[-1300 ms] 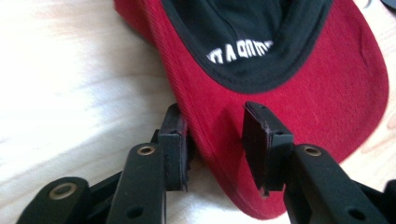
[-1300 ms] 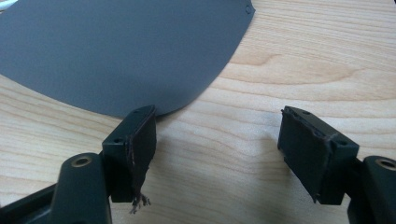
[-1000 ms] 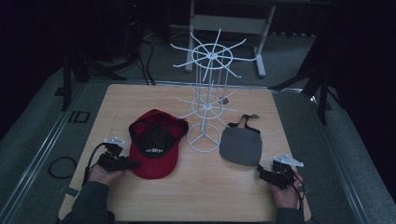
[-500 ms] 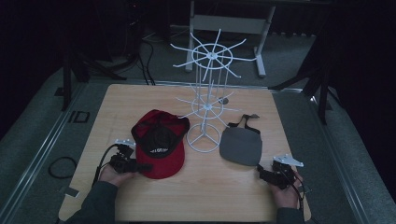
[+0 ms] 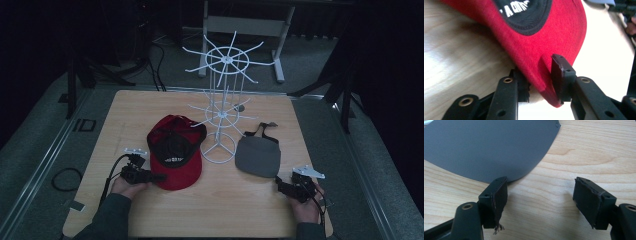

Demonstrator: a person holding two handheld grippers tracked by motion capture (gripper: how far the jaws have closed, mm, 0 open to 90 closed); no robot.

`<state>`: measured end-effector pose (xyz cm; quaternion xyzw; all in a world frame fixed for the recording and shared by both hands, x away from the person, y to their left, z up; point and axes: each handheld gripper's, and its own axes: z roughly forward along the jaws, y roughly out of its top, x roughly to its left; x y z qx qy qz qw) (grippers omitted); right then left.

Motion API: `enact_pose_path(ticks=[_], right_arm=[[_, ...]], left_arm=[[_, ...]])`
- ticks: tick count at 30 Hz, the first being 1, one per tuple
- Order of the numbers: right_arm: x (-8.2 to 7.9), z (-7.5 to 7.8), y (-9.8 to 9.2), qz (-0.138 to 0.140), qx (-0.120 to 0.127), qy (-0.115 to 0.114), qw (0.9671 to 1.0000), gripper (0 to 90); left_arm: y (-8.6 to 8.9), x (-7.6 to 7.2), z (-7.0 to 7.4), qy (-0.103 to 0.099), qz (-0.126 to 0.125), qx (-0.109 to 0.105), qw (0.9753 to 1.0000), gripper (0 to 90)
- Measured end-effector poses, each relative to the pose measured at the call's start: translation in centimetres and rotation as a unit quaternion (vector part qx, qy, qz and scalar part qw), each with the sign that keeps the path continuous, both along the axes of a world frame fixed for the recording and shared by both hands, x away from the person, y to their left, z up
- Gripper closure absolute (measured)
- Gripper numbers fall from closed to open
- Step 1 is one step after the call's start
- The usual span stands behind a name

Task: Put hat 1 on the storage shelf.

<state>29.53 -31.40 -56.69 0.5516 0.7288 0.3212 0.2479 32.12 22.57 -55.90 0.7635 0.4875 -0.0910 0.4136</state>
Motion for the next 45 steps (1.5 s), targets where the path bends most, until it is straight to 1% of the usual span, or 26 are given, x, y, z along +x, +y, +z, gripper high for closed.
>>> enact_pose_path(ticks=[3,6,9,10,11,14,17,19,21,22,24,27,28,32,33,34,37,39,40,43,45], right_arm=[[0.0,0.0,0.0,0.0,0.0,0.0,1.0,27.7],[0.0,0.0,0.0,0.0,0.0,0.0,1.0,27.6],[0.0,0.0,0.0,0.0,0.0,0.0,1.0,27.6],[0.0,0.0,0.0,0.0,0.0,0.0,1.0,27.6],[0.0,0.0,0.0,0.0,0.0,0.0,1.0,27.6],[0.0,0.0,0.0,0.0,0.0,0.0,1.0,27.7],[0.0,0.0,0.0,0.0,0.0,0.0,1.0,27.7],[0.0,0.0,0.0,0.0,0.0,0.0,1.0,27.7],[0.0,0.0,0.0,0.0,0.0,0.0,1.0,27.7],[0.0,0.0,0.0,0.0,0.0,0.0,1.0,27.6],[0.0,0.0,0.0,0.0,0.0,0.0,1.0,27.7],[0.0,0.0,0.0,0.0,0.0,0.0,1.0,27.7],[0.0,0.0,0.0,0.0,0.0,0.0,1.0,27.6],[0.0,0.0,0.0,0.0,0.0,0.0,1.0,27.7],[0.0,0.0,0.0,0.0,0.0,0.0,1.0,27.7],[0.0,0.0,0.0,0.0,0.0,0.0,1.0,27.7],[0.0,0.0,0.0,0.0,0.0,0.0,1.0,27.7],[0.0,0.0,0.0,0.0,0.0,0.0,1.0,27.7],[0.0,0.0,0.0,0.0,0.0,0.0,1.0,27.7],[0.0,0.0,0.0,0.0,0.0,0.0,1.0,27.6],[0.0,0.0,0.0,0.0,0.0,0.0,1.0,27.7]], left_arm=[[0.2,0.1,0.2,-0.004,0.008,-0.004,1.0,75.1],[0.5,0.0,0.6,-0.015,0.013,-0.003,0.9998,78.7],[1.0,0.0,1.3,-0.033,0.027,-0.01,0.999,83.9],[1.0,0.0,1.3,-0.033,0.027,-0.01,0.999,85.1],[1.2,-0.1,1.8,-0.051,0.031,-0.001,0.9982,85.7],[1.3,-0.2,2.2,-0.068,0.047,0.011,0.9965,85.8],[1.8,-0.1,2.6,-0.086,0.065,0.022,0.994,86.0],[2.0,0.0,3.0,-0.096,0.073,0.035,0.9921,86.1],[2.0,0.0,3.2,-0.099,0.074,0.04,0.9916,86.1],[2.2,0.1,3.5,-0.107,0.08,0.05,0.9898,86.2],[2.4,0.2,3.7,-0.111,0.086,0.058,0.9884,86.1],[2.7,0.3,3.9,-0.117,0.098,0.064,0.9863,86.2],[2.9,0.3,3.9,-0.119,0.101,0.063,0.9858,86.2],[3.6,0.4,4.5,-0.131,0.115,0.061,0.9827,86.2],[3.6,0.4,4.5,-0.131,0.115,0.061,0.9827,86.2],[3.8,0.4,4.8,-0.137,0.119,0.063,0.9814,86.2],[4.2,0.5,5.5,-0.147,0.126,0.066,0.9788,86.1],[4.4,0.6,5.9,-0.152,0.13,0.067,0.9775,86.1],[4.6,0.6,6.1,-0.156,0.132,0.069,0.9764,86.1],[4.9,0.6,6.5,-0.163,0.138,0.073,0.9741,86.1],[5.2,0.6,6.8,-0.167,0.141,0.074,0.9731,86.1]])
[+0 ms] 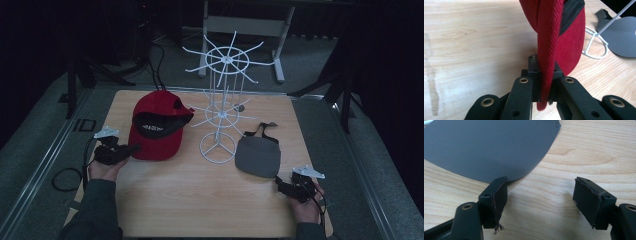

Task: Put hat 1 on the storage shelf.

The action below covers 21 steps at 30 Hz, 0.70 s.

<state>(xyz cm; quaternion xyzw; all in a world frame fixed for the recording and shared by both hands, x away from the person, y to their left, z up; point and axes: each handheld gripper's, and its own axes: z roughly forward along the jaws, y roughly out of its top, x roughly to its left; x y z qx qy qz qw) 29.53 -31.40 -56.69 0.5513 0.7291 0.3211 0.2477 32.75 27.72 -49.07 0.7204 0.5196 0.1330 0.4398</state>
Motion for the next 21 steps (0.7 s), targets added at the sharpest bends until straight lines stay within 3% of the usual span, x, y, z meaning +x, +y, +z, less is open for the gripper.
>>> enact_pose_path(ticks=[21], right_arm=[[0.0,0.0,0.0,0.0,0.0,0.0,1.0,27.7]], left_arm=[[1.7,0.1,3.5,-0.052,0.033,-0.002,0.9981,86.1]])
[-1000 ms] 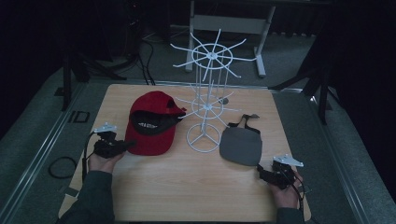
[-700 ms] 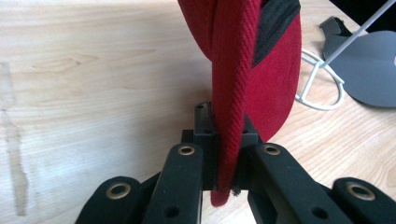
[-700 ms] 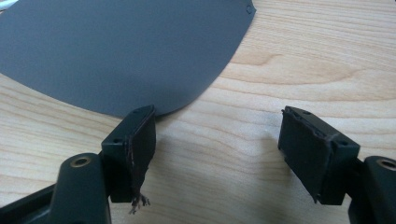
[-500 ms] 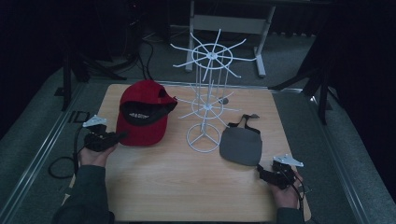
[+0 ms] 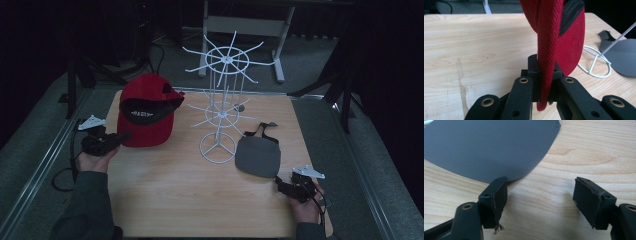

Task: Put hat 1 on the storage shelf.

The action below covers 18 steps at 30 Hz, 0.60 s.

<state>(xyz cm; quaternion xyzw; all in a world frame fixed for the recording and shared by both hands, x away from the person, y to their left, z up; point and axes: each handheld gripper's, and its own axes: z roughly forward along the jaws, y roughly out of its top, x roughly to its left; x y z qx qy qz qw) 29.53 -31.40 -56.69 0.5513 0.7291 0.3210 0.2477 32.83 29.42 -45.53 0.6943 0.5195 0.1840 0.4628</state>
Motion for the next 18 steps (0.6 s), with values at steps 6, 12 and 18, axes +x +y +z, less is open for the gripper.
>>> enact_pose_path(ticks=[6,12,18], right_arm=[[0.0,0.0,0.0,0.0,0.0,0.0,1.0,27.6],[0.0,0.0,0.0,0.0,0.0,0.0,1.0,27.7],[0.0,0.0,0.0,0.0,0.0,0.0,1.0,27.7]], left_arm=[[0.0,0.0,0.7,-0.016,0.004,0.0,0.9999,86.1],[-0.1,-0.1,1.3,-0.027,0.011,-0.002,0.9996,86.1],[-0.3,-0.3,1.9,-0.039,0.013,-0.004,0.9991,86.1]])
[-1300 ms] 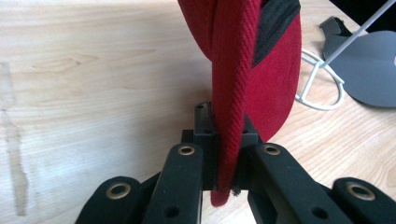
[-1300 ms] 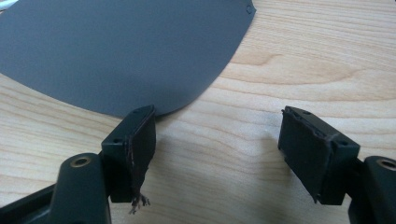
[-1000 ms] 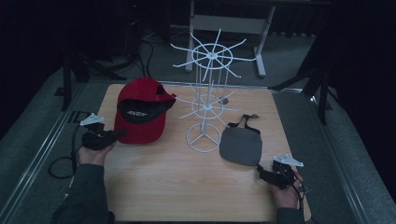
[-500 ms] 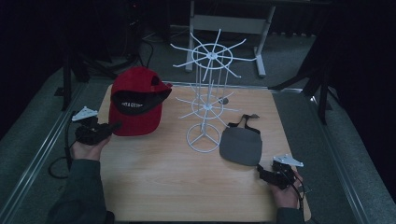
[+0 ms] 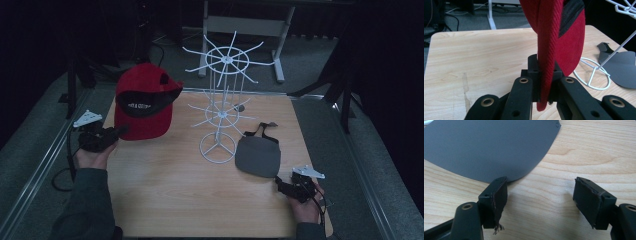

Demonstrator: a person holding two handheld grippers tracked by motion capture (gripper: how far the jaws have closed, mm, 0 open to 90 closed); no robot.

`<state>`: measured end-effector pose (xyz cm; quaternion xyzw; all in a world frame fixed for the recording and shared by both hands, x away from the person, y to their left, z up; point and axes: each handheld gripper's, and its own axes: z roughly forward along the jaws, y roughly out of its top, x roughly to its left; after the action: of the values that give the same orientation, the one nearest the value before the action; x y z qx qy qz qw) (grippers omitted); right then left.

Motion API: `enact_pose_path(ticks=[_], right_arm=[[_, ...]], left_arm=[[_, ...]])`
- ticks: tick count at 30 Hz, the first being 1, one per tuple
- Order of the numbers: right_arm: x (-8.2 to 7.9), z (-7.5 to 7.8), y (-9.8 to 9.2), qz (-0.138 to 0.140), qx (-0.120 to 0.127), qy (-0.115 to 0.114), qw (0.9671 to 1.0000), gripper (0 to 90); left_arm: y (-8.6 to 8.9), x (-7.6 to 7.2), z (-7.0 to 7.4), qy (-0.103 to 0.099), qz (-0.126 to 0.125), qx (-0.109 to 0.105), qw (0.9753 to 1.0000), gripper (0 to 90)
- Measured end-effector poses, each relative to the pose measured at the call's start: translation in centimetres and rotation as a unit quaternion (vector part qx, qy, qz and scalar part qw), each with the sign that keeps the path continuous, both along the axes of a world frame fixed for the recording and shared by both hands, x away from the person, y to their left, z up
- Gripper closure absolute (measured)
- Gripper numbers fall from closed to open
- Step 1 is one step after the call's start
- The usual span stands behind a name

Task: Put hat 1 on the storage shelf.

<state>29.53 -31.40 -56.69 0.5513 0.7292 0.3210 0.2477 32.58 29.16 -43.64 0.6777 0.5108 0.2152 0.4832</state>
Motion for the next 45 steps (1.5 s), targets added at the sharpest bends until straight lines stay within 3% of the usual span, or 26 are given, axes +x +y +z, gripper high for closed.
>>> enact_pose_path(ticks=[24,37,45], right_arm=[[0.0,0.0,0.0,0.0,0.0,-0.001,1.0,27.7],[0.0,0.0,0.0,0.0,0.0,0.0,1.0,27.7],[0.0,0.0,0.0,0.0,0.0,-0.001,1.0,27.7]], left_arm=[[-0.8,-0.5,3.2,-0.041,0.002,0.0,0.9992,86.1],[-1.2,-0.8,5.2,-0.071,-0.002,-0.008,0.9975,86.0],[-1.6,-0.9,6.0,-0.082,-0.008,-0.003,0.9966,86.1]])
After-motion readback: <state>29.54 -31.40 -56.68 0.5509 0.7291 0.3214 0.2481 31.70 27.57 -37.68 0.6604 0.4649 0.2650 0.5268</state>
